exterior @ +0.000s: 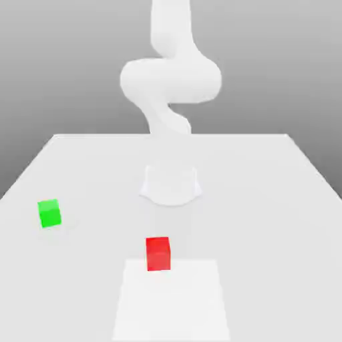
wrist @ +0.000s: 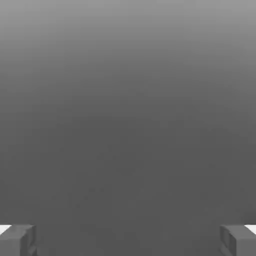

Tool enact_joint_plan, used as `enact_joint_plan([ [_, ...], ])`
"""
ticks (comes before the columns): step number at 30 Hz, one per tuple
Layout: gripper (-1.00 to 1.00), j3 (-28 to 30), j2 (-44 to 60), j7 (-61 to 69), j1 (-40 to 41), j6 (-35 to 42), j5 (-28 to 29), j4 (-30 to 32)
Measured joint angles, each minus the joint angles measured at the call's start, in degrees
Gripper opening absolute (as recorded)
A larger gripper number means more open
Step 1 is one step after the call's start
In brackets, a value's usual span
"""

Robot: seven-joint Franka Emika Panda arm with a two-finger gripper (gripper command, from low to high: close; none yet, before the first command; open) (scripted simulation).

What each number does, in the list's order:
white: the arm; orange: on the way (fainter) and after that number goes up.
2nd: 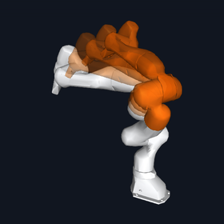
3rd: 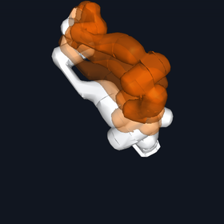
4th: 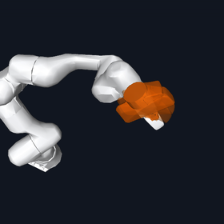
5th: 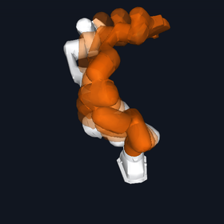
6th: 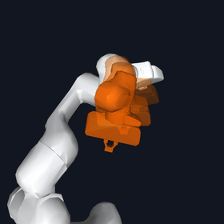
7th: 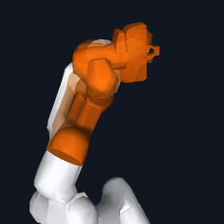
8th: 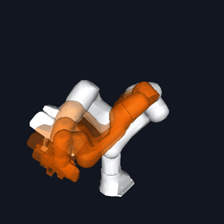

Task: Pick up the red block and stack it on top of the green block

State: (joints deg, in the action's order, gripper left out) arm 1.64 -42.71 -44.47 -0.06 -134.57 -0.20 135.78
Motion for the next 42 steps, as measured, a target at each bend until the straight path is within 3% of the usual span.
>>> enact_joint_plan([
  [17, 0.0, 5.0, 30.8, 8.7, -0.7, -25.8, 2.1, 33.8],
  [34, 0.0, 4.5, 46.1, 23.0, -5.1, -36.9, -16.3, 32.4],
  [42, 0.0, 1.0, 52.0, 25.4, -3.1, -43.1, -20.3, 32.6],
])
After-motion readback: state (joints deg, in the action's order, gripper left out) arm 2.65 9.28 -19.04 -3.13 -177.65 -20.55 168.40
